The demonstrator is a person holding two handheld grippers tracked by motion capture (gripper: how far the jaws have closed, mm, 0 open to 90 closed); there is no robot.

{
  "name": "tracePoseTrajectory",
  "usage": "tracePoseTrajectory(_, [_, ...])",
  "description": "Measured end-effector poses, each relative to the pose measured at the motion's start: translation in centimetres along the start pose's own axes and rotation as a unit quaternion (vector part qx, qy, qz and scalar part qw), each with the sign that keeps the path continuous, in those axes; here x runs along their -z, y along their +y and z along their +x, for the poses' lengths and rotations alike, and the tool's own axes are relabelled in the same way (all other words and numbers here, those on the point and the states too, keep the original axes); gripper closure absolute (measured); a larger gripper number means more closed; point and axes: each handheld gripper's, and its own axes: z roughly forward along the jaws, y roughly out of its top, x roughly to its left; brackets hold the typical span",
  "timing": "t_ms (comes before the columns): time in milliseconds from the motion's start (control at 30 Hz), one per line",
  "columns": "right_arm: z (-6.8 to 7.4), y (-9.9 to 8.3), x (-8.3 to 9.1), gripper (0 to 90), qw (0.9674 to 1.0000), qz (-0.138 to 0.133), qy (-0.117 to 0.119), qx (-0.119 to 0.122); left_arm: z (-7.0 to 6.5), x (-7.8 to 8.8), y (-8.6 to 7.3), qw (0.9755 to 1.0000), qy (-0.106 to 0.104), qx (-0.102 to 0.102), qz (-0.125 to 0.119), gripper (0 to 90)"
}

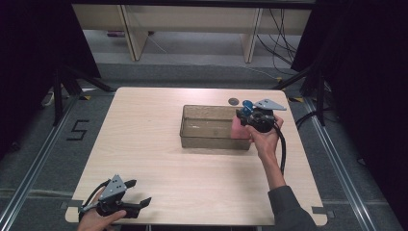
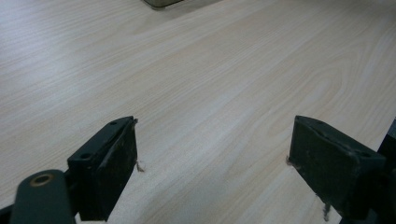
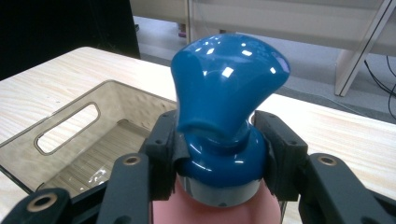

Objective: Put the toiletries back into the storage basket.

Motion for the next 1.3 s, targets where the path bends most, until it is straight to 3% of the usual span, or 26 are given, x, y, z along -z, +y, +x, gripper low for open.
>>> tracePoseTrajectory(367, [-0.1, -0.5, -0.2, 53.4, 0.9999, 0.008, 0.003, 0.009, 0.1, 0.0, 0.0, 1.0000, -0.003, -0.001, -0.003, 14.8])
tracePoseTrajectory(400, [0.0, -0.6, -0.2, 53.4, 1.0000, 0.006, 0.005, -0.001, 0.0, 0.0, 0.0, 1.0000, -0.003, 0.000, -0.003, 14.7])
tracePoseTrajectory(467, [-0.2, -0.7, -0.3, 53.4, 0.9998, 0.007, 0.005, 0.020, 0.1, 0.1, 0.0, 1.0000, -0.004, 0.000, -0.002, 14.8])
tracePoseTrajectory(567, [-0.1, -0.8, -0.3, 53.4, 0.9999, 0.008, 0.005, 0.010, 0.0, 0.0, 0.0, 1.0000, -0.004, -0.002, -0.003, 14.8])
tracePoseTrajectory(667, [-0.3, -0.9, -0.2, 53.4, 0.9997, 0.011, 0.003, 0.023, 0.0, 0.0, 0.0, 1.0000, -0.004, 0.000, -0.003, 14.7])
tracePoseTrajectory(700, [-0.1, -1.0, -0.2, 53.4, 0.9998, 0.016, 0.004, 0.010, 0.0, 0.0, 0.0, 1.0000, -0.003, 0.001, -0.004, 14.8])
tracePoseTrajectory(767, [-0.1, -1.1, -0.3, 53.4, 0.9998, 0.015, 0.004, 0.013, 0.0, 0.0, 0.0, 1.0000, -0.004, 0.001, -0.003, 14.8])
tracePoseTrajectory(800, [0.0, -1.2, -0.3, 53.4, 0.9998, 0.016, 0.007, 0.000, 0.0, 0.0, 0.0, 1.0000, -0.004, 0.000, -0.003, 14.8])
tracePoseTrajectory(933, [-0.2, -1.5, -0.5, 53.4, 0.9998, 0.015, 0.009, 0.009, 0.0, 0.0, 0.0, 1.0000, -0.004, 0.000, -0.002, 14.8])
tracePoseTrajectory(967, [-0.2, -1.5, -0.5, 53.4, 0.9998, 0.014, 0.001, 0.017, 0.0, 0.0, 0.0, 1.0000, -0.004, 0.000, -0.003, 14.7])
tracePoseTrajectory(1000, [0.1, -1.6, -0.4, 53.4, 0.9998, 0.019, 0.001, -0.001, 0.0, 0.0, 0.0, 1.0000, -0.004, -0.001, -0.003, 14.8])
tracePoseTrajectory(1067, [-0.1, -1.7, -0.5, 53.4, 0.9998, 0.020, 0.002, 0.010, 0.0, 0.1, 0.0, 1.0000, -0.004, -0.001, -0.003, 14.8])
tracePoseTrajectory(1100, [0.0, -1.8, -0.5, 53.4, 0.9998, 0.022, 0.003, -0.002, 0.0, 0.1, 0.0, 1.0000, -0.004, -0.001, -0.003, 14.8])
tracePoseTrajectory(1133, [-0.2, -1.8, -0.6, 53.4, 0.9997, 0.020, 0.001, 0.011, 0.0, 0.1, 0.0, 1.0000, -0.004, -0.001, -0.003, 14.7])
tracePoseTrajectory(1200, [0.0, -1.9, -0.5, 53.4, 0.9996, 0.028, 0.004, -0.003, 0.0, 0.1, 0.0, 1.0000, -0.004, -0.001, -0.003, 14.8])
tracePoseTrajectory(1267, [-0.2, -1.9, -0.6, 53.3, 0.9997, 0.021, 0.005, 0.013, 0.0, 0.1, 0.0, 1.0000, -0.004, -0.001, -0.003, 14.7])
tracePoseTrajectory(1300, [-0.1, -1.9, -0.5, 53.4, 0.9996, 0.024, 0.008, 0.008, 0.0, 0.1, 0.0, 1.0000, -0.004, -0.001, -0.003, 14.8])
